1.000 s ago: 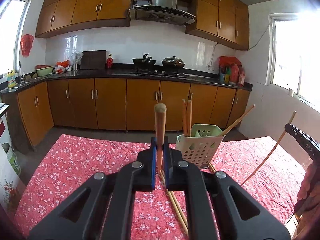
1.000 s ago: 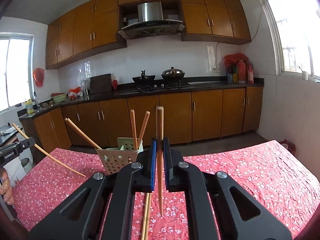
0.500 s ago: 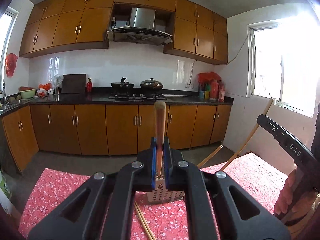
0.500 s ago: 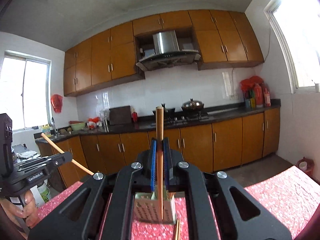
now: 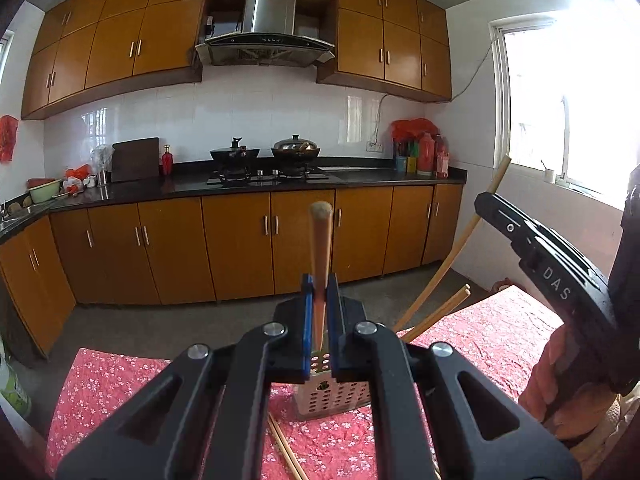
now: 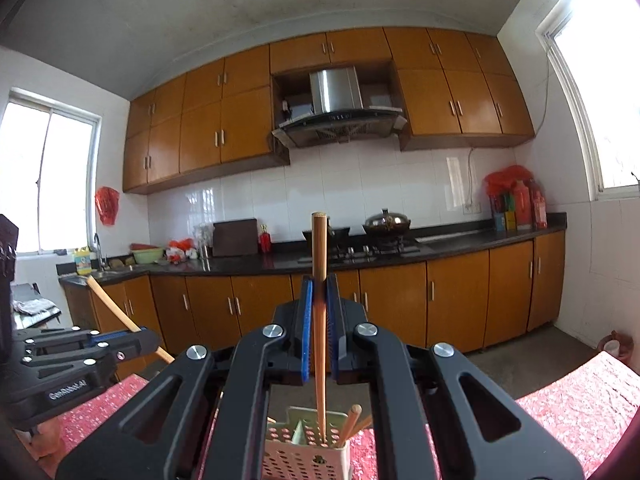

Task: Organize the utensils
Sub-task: 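Open both grippers to drop the chopsticks into the holder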

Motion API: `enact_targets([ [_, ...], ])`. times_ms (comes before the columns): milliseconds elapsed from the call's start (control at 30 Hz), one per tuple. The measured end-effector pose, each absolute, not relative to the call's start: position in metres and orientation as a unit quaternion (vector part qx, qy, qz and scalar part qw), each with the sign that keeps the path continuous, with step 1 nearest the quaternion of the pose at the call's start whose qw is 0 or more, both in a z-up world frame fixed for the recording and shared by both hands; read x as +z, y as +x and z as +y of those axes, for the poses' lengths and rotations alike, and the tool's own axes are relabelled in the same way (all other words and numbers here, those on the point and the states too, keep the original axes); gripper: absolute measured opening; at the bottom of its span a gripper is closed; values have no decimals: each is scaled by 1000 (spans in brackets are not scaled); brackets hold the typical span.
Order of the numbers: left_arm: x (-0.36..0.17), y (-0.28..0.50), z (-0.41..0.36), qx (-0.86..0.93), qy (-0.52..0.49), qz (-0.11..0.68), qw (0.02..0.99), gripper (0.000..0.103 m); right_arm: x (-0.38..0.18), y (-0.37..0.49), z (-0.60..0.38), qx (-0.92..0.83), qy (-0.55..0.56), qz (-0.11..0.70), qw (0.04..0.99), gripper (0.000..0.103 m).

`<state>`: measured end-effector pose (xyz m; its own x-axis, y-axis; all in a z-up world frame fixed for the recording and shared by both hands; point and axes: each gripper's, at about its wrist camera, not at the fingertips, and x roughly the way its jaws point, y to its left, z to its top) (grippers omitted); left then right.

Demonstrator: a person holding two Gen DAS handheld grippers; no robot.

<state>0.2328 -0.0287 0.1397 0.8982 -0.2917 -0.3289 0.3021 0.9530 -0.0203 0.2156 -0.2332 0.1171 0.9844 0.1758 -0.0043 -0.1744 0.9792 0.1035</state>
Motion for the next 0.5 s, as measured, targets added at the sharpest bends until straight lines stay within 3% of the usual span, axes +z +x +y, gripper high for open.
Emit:
enact_targets([
  [167, 121, 253, -32, -151, 13, 197, 969, 8, 105, 226, -237, 85, 64, 54, 993, 11],
  [267, 117, 258, -32, -148, 8, 198, 969, 10, 106, 216, -248, 75, 75, 50, 993, 40],
  [333, 117, 256, -30, -148, 7, 195, 970, 17, 108, 206, -255, 70, 78, 46, 993, 42],
  [500, 125, 236, -14, -133, -5, 176, 975, 21, 109, 177, -272, 51, 78, 63, 994, 42],
])
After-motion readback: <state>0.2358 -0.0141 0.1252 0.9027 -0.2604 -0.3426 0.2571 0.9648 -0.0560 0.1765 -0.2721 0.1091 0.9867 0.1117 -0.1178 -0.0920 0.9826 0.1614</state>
